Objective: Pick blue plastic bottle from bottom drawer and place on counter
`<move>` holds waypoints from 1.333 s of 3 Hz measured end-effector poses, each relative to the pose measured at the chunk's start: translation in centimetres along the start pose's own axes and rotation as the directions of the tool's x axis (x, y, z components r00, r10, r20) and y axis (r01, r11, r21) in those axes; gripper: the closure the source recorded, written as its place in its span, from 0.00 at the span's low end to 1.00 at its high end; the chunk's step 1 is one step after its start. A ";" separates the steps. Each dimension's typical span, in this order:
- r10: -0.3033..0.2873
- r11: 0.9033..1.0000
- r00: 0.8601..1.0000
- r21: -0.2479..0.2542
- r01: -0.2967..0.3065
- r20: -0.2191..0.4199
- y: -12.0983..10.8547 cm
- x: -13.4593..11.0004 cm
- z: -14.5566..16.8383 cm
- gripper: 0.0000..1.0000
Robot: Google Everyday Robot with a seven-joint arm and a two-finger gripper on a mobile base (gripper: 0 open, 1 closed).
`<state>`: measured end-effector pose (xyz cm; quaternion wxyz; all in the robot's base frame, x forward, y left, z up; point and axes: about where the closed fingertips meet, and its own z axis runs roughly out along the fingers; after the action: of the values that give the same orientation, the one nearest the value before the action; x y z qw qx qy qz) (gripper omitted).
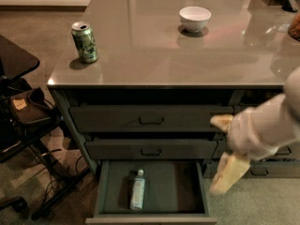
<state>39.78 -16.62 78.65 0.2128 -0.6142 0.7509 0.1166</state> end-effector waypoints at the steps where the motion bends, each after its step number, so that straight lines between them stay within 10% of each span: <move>1: 0.152 0.982 0.987 -0.119 -0.144 0.052 3.9 5.8 11.0 0.00; 2: 0.286 0.934 0.958 -0.222 -0.280 -0.005 8.9 11.9 21.7 0.00; 4: 0.328 0.923 0.944 -0.220 -0.315 0.023 9.1 12.6 24.8 0.00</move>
Offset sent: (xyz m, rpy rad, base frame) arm -0.0605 0.0094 -0.4217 0.1230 0.3300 -0.3649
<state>33.34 -14.81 50.17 0.1457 -0.4982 0.8181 0.2477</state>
